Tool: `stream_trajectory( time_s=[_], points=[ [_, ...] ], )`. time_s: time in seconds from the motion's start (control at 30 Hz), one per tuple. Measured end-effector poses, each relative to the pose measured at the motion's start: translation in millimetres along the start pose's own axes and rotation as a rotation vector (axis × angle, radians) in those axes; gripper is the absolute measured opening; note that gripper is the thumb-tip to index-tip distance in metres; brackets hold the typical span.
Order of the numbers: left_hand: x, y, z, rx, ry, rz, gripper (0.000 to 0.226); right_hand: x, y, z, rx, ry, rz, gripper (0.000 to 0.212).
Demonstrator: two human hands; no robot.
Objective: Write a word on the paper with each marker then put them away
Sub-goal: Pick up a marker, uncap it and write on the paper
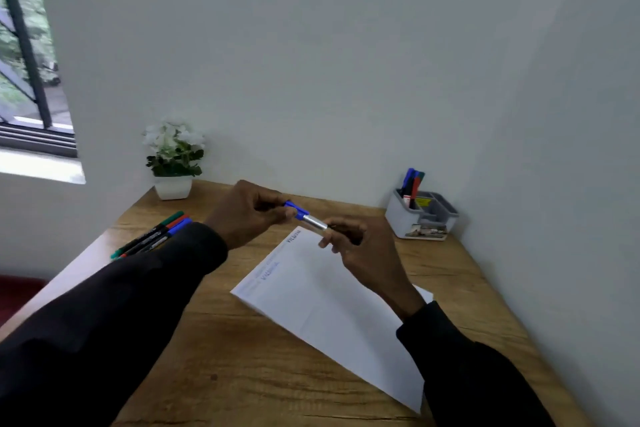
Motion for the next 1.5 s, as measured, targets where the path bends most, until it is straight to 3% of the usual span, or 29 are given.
stream_trajectory(
  time_s=[0.07, 0.17, 0.27, 0.47, 0.6, 0.8, 1.0, 1.17, 1.27, 1.5],
  points=[
    [-0.2, 6.8, 10.3, -0.017, -0.016, -0.089, 0.019, 11.5, -0.8, 8.2, -0.057, -0.011, -0.122, 0.004],
    [-3.7, 23.1, 22.3, -0.04, -0.038, -0.207, 0.014, 32.8, -3.6, 19.3, -0.078, -0.015, -0.324, 0.012],
    [-15.3, 30.0, 29.9, -0.031, -0.062, -0.246, 0.021, 54.7, -13.5, 30.4, -0.065, 0.058, -0.321, 0.011],
    [-41.6, 28.6, 40.8, -0.004, -0.11, -0.246, 0.017, 82.7, -55.1, 62.6, 0.038, 0.126, -0.232, 0.068],
    [-52.3, 27.5, 42.7, 0.031, -0.122, -0.201, 0.012, 94.2, -88.4, 84.5, 0.176, 0.084, -0.291, 0.082],
    [-71.9, 27.5, 38.8, 0.027, -0.196, -0.188, 0.017, 117.5, -149.7, 95.1, 0.406, 0.13, -0.27, 0.077],
    [-78.2, 26.2, 34.2, 0.023, -0.196, -0.152, 0.015, 140.1, -156.7, 87.7, 0.368, 0.193, -0.317, 0.073],
    [-80.0, 20.3, 31.2, 0.041, -0.193, -0.153, 0.018, 156.1, -145.6, 75.7, 0.326, 0.211, -0.366, 0.048],
    [-81.6, 18.8, 27.7, 0.027, -0.197, -0.136, 0.018, 159.4, -142.3, 70.3, 0.329, 0.213, -0.375, 0.043],
    [-83.6, 12.0, 15.5, -0.02, -0.247, -0.123, 0.021, 135.2, -153.2, 63.3, 0.484, 0.133, -0.408, 0.033]
  ],
)
Point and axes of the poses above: each hand's wrist, its own z-axis towards the middle knuckle, its own y-axis out of the palm, x = y × z, the point moved 7 cm from there along z, towards the middle knuckle, and after that the axes turned 2 degrees about -y, right-handed, at the moved point
